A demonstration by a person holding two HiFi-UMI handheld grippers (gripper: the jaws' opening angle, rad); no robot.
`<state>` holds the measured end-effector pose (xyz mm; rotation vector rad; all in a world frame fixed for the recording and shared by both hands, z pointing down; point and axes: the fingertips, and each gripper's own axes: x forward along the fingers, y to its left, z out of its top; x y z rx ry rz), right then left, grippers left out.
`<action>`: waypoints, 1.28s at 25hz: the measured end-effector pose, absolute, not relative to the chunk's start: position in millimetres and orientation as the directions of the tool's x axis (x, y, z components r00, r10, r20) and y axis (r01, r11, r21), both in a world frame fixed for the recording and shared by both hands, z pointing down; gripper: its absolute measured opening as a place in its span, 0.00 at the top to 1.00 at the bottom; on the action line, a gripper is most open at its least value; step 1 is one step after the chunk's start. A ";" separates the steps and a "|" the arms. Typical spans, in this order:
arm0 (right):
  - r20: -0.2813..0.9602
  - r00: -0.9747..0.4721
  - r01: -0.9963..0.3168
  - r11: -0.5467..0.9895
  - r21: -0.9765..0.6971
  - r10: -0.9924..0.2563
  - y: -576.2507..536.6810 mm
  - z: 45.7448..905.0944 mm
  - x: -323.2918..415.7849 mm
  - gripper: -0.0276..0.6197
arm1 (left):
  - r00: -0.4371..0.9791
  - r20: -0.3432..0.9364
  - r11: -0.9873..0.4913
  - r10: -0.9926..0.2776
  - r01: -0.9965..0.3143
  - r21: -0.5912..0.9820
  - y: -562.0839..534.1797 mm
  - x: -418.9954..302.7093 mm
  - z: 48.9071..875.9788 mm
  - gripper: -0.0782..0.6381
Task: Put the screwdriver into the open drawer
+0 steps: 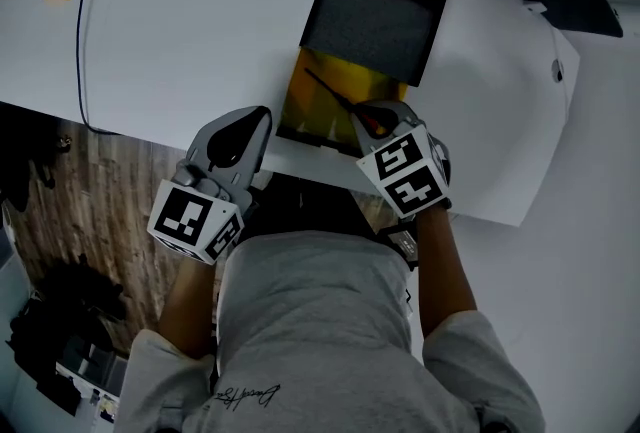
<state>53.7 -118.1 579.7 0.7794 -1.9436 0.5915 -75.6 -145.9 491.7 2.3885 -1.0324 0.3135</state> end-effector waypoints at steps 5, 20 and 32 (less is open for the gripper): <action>0.866 -0.376 -0.744 0.665 -0.070 -0.330 -115.4 558.3 60.6 0.93 | 0.688 0.387 -0.594 -0.614 -0.726 0.347 -144.6 -69.8 475.3 0.89; 0.742 -0.474 -0.789 0.602 -0.120 -0.474 -100.8 483.5 76.1 0.94 | 0.716 0.356 -0.669 -0.600 -0.694 0.266 -132.5 -44.9 423.1 0.89; 0.666 -0.539 -0.784 0.596 -0.174 -0.515 -90.7 442.8 74.9 0.94 | 0.727 0.339 -0.690 -0.597 -0.681 0.246 -115.9 -33.2 402.0 0.89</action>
